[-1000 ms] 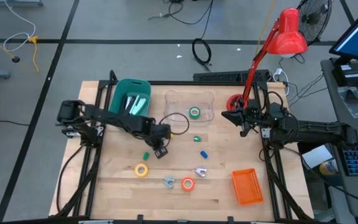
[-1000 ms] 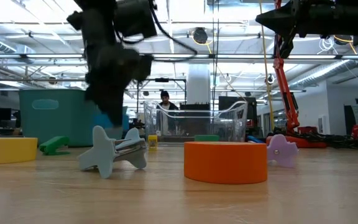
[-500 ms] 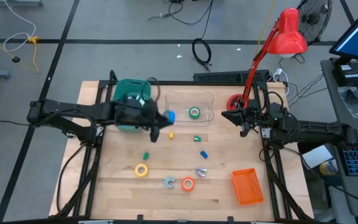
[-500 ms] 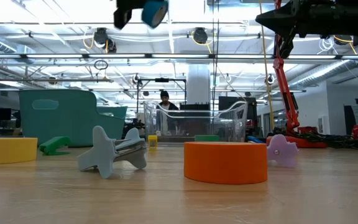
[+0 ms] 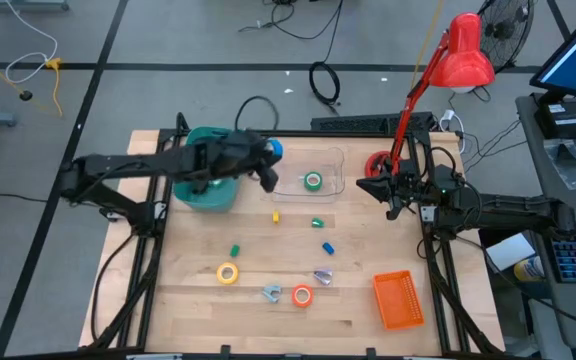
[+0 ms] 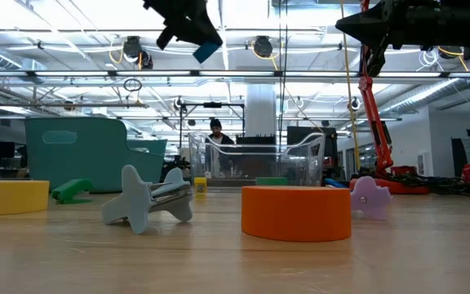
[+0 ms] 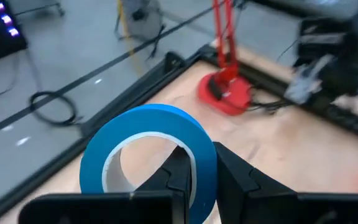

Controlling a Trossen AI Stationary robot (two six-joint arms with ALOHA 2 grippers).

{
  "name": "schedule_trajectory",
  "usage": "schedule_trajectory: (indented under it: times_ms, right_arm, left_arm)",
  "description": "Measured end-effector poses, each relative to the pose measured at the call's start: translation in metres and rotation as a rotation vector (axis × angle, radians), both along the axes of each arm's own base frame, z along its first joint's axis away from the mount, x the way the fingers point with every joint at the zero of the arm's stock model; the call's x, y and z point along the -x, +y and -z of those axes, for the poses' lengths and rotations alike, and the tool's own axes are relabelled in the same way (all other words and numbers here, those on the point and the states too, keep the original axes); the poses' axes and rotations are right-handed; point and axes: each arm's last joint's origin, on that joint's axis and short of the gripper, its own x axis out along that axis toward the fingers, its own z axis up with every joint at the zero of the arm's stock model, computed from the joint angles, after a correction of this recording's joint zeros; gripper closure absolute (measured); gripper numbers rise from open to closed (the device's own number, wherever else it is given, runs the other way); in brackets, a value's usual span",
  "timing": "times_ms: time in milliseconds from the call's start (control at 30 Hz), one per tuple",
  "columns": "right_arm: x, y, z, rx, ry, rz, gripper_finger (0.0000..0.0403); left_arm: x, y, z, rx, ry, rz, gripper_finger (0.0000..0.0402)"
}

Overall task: Pick and place Stapler, Stapler remover, tape
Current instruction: Put the blue tape into the transparent bin

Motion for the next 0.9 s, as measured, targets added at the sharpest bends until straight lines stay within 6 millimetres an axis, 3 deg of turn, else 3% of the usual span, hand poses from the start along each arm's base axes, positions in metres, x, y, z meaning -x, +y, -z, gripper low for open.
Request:
schedule_trajectory:
  times_ms: [133,300,400,733,900]
  right_arm:
    - [0.000,0.000,0.000,-0.001,0.001,0.002,0.0399]
    - [0.000,0.000,0.000,-0.004,0.000,0.002,0.0399]
    - [0.000,0.000,0.000,-0.004,0.002,0.002,0.0399]
    - [0.000,0.000,0.001,-0.006,0.007,0.002,0.0399]
    - [0.000,0.000,0.001,-0.006,0.007,0.002,0.0399]
  left_arm:
    - [-0.013,0.020,-0.014,0.010,0.156,-0.032,0.0360]
    - [-0.036,0.047,-0.001,0.091,0.297,-0.031,0.0360]
    - [-0.052,0.057,0.017,0.141,0.322,0.000,0.0360]
    - [-0.090,0.087,0.113,0.333,0.512,0.033,0.0360]
    - [-0.100,0.096,0.138,0.391,0.500,0.060,0.0360]
